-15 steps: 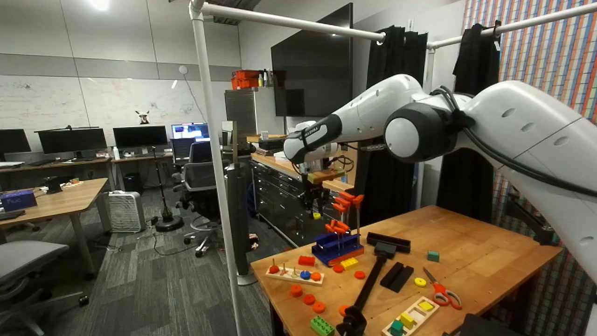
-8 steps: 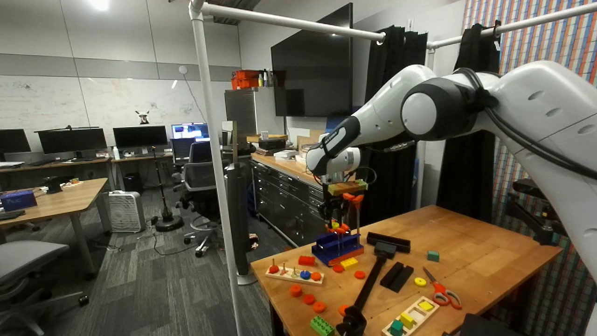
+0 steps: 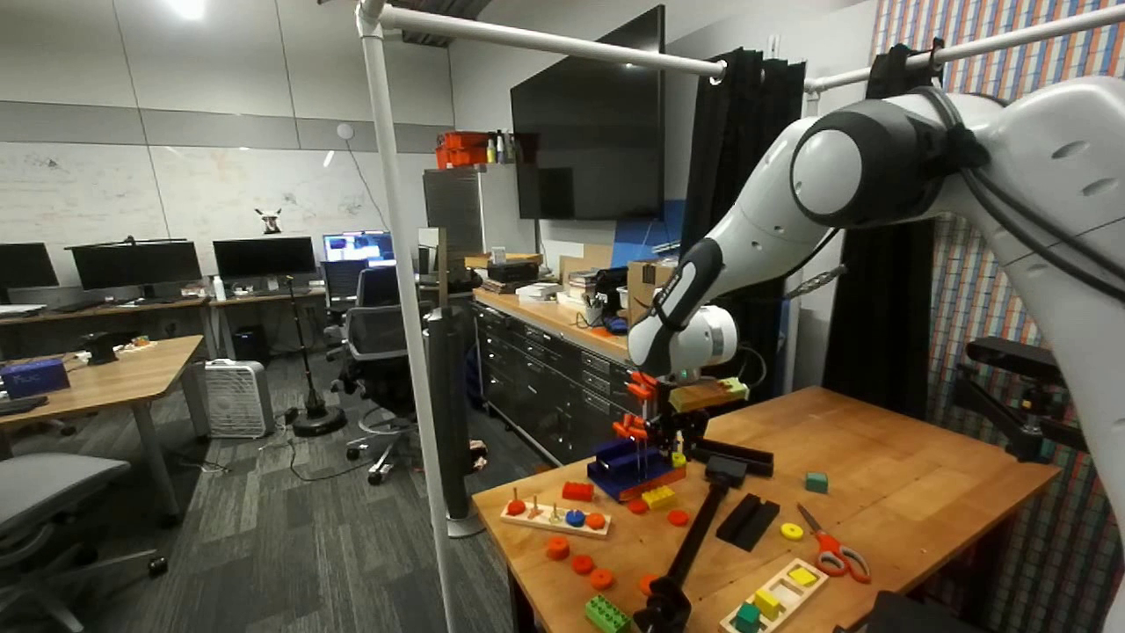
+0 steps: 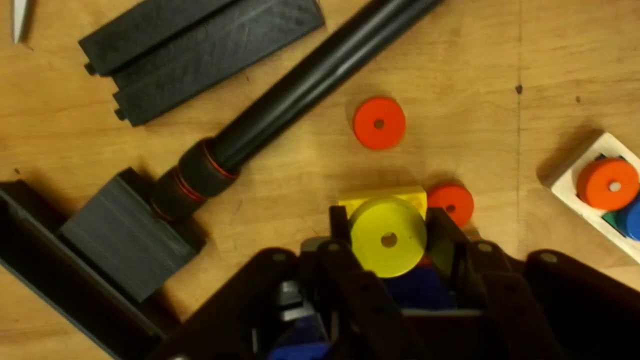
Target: Pick up the yellow object from the wooden object and put it on the table
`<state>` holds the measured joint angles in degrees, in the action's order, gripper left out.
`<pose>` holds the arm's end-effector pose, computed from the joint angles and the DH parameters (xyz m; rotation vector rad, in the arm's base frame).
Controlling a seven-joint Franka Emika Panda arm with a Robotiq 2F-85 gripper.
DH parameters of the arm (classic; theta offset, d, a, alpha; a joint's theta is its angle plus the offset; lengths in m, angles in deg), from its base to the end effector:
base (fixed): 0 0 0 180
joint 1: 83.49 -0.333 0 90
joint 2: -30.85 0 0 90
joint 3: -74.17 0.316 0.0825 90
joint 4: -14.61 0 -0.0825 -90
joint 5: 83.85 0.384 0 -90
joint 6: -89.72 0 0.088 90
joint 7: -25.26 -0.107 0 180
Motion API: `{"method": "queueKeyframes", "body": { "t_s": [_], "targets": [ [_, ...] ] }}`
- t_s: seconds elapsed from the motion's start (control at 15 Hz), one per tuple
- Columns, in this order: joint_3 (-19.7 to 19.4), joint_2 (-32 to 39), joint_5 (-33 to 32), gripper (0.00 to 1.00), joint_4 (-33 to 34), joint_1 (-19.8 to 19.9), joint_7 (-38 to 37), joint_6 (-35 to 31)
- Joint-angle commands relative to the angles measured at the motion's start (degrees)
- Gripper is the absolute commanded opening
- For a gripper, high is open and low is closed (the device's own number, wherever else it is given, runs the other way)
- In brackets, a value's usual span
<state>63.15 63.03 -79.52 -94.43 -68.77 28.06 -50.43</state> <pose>0.5699 -0.2688 0.2061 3.0196 -0.6596 -0.0304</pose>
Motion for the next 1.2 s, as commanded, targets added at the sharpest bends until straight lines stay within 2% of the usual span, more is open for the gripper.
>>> {"method": "queueKeyframes", "body": {
  "t_s": [0.0,0.2,0.47,1.0,1.07,1.13],
  "targets": [
    [0.43,-6.66,0.19,0.23,-14.29,2.70,4.19,-6.91],
    [0.46,-8.10,0.14,0.23,-23.68,5.79,9.57,-10.38],
    [1.52,-5.57,-0.01,0.23,-23.99,8.01,14.16,-8.67],
    [3.58,-5.08,1.39,0.24,-23.83,9.06,16.50,-10.28],
    [3.78,-4.99,1.72,0.43,-23.77,9.28,16.52,-10.13],
    [4.08,-4.95,2.25,0.68,-23.67,9.66,16.83,-9.71]
  ]
}}
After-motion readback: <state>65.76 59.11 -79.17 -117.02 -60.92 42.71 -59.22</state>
